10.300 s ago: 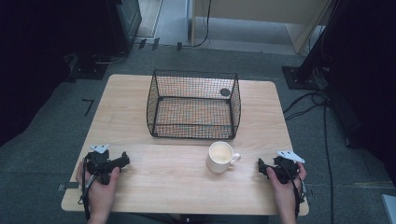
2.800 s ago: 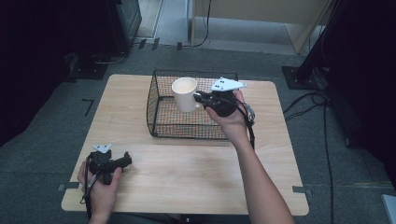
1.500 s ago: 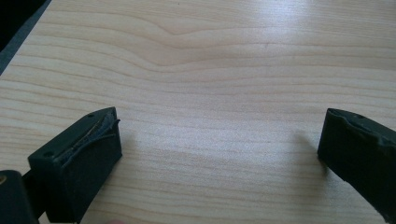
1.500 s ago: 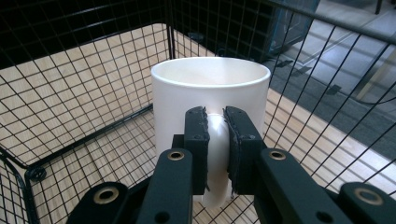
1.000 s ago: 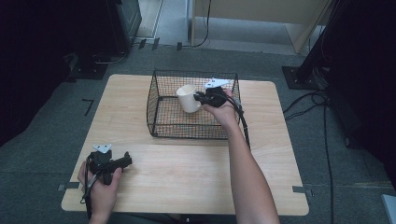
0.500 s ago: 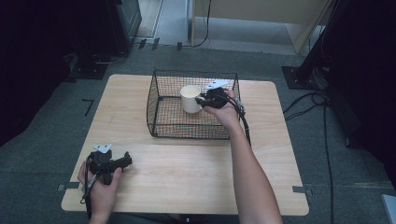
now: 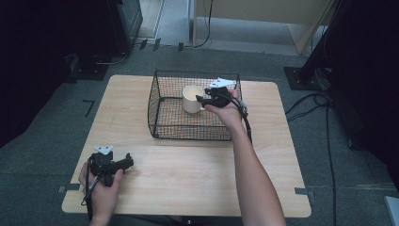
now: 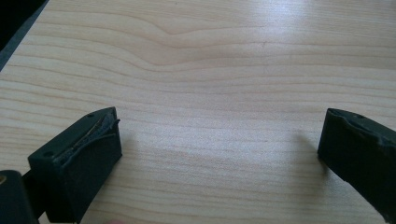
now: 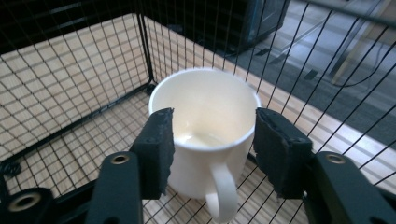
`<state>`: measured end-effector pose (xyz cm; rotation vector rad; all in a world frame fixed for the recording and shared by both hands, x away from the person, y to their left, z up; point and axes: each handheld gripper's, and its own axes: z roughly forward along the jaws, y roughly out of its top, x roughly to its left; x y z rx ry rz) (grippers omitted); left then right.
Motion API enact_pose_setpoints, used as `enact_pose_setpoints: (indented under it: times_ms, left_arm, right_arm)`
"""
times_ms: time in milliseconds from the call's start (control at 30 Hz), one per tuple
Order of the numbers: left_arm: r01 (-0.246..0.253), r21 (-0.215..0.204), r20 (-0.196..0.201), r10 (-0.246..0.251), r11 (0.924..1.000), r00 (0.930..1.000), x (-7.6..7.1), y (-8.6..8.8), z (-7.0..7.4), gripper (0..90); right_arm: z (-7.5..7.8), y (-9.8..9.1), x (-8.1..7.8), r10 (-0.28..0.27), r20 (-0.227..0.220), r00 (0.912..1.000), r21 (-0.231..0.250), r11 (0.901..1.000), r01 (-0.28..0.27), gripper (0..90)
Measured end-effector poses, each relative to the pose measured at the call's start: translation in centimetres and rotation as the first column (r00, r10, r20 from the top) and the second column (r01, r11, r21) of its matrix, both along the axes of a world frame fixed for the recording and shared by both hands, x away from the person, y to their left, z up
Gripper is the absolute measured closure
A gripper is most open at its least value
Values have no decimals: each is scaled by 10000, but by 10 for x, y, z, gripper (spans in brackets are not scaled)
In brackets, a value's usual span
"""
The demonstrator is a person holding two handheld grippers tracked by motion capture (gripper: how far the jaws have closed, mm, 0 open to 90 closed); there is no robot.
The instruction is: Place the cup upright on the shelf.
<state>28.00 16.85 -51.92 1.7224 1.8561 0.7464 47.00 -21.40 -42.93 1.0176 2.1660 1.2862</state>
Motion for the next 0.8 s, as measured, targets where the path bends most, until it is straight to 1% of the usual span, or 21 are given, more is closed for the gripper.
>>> enact_pose_setpoints:
  times_ms: [33,100,133,200,233,267,300,333,367,400,467,500,533,567,600,633,700,767,800]
  left_arm:
    - [-1,0,0,1,10000,10000,0,0,0,0]
    - [-2,-2,2,2,10000,10000,0,0,0,0]
    - [-1,0,-3,1,10000,10000,0,0,0,0]
    - [-1,1,-3,1,10000,10000,0,0,0,0]
    - [1,3,-5,-1,10000,10000,0,0,0,0]
    - [1,3,-5,-1,10000,10000,0,0,0,0]
    - [0,-1,0,0,10000,10000,0,0,0,0]
    - [0,-1,0,0,10000,10000,0,0,0,0]
    - [-2,-1,-3,2,10000,10000,0,0,0,0]
    - [-2,-1,-3,2,10000,10000,0,0,0,0]
    - [0,0,0,0,10000,10000,0,0,0,0]
    - [-1,-1,1,1,10000,10000,0,0,0,0]
    - [0,0,-3,0,10000,10000,0,0,0,0]
    - [-1,1,-4,1,10000,10000,0,0,0,0]
    - [-1,1,-4,1,10000,10000,0,0,0,0]
    - [0,1,-4,0,10000,10000,0,0,0,0]
    - [0,2,-5,0,10000,10000,0,0,0,0]
    - [1,1,1,-1,10000,10000,0,0,0,0]
    - [1,1,1,-1,10000,10000,0,0,0,0]
  right_arm:
    - [5,1,-1,-4,128,9999,20,10000,4,435]
    - [8,1,-1,15,209,9998,22,10000,-15,428]
    - [11,1,-2,16,275,9996,103,9999,-19,424]
    - [17,1,-4,-44,363,9993,435,9991,28,410]
    - [23,2,-6,10,375,9993,594,9982,-33,398]
    - [23,2,-6,10,375,9993,594,9982,-33,398]
    - [28,3,-10,34,430,9991,652,9979,-62,379]
    - [28,3,-10,34,430,9991,652,9979,-62,379]
    - [34,3,-14,39,471,9989,736,9973,-74,360]
    - [34,3,-14,39,471,9989,736,9973,-74,360]
    - [38,4,-19,87,485,9988,752,9971,-123,350]
    - [43,3,-25,87,475,9988,699,9975,-120,339]
    - [43,3,-25,87,475,9988,699,9975,-120,339]
    - [46,2,-30,148,419,9990,771,9969,-180,318]
    - [46,2,-30,148,419,9990,771,9969,-180,318]
    - [48,2,-33,146,366,9992,811,9966,-175,315]
    - [50,1,-39,172,347,9992,780,9968,-199,297]
    - [53,-2,-50,128,359,9993,607,9980,-149,265]
    - [53,-2,-50,128,359,9993,607,9980,-149,265]
